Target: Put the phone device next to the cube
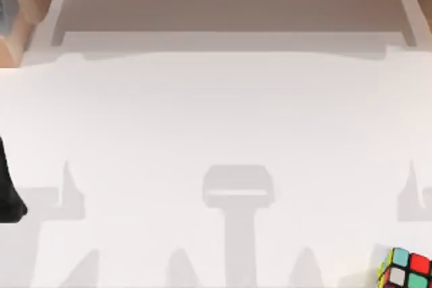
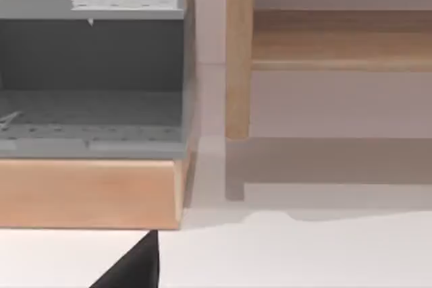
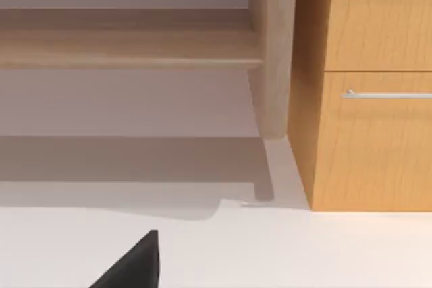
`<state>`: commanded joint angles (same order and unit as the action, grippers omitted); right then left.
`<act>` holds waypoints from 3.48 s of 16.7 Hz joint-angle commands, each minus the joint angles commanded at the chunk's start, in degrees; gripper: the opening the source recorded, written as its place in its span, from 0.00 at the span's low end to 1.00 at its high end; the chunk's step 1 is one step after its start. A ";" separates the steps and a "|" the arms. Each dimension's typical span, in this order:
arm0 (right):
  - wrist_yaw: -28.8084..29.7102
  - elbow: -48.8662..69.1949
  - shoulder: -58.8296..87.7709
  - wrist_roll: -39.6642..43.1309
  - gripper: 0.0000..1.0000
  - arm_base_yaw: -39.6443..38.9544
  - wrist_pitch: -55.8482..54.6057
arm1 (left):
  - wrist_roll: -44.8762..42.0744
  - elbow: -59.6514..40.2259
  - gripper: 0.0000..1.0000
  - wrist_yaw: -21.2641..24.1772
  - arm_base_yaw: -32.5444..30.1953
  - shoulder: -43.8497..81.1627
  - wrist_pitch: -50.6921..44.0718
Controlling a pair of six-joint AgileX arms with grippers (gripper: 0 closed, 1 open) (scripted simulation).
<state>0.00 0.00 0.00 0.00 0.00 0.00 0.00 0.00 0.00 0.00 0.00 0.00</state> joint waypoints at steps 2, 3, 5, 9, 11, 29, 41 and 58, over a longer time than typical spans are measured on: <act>0.00 0.00 0.00 0.00 1.00 0.00 0.00 | -0.02 -0.04 1.00 0.00 0.03 0.06 -0.05; 0.00 0.00 0.00 0.00 1.00 0.00 0.00 | -0.26 -0.49 1.00 -0.03 0.34 0.70 -0.50; 0.00 0.00 0.00 0.00 1.00 0.00 0.00 | -1.39 -2.63 1.00 -0.08 1.75 3.77 -2.70; 0.00 0.00 0.00 0.00 1.00 0.00 0.00 | -5.48 -10.31 1.00 -0.08 6.70 17.07 -10.81; 0.00 0.00 0.00 0.00 1.00 0.00 0.00 | -8.06 -15.09 1.00 -0.06 9.88 27.02 -16.17; 0.00 0.00 0.00 0.00 1.00 0.00 0.00 | -22.81 -42.75 1.00 -0.17 28.31 84.92 -46.58; 0.00 0.00 0.00 0.00 1.00 0.00 0.00 | -23.01 -37.75 1.00 -0.17 28.41 91.13 -35.37; 0.00 0.00 0.00 0.00 1.00 0.00 0.00 | -23.01 -37.75 0.00 -0.17 28.41 91.13 -35.37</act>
<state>0.00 0.00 0.00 0.00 0.00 0.00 -23.01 -37.75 -0.17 28.41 91.13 -35.37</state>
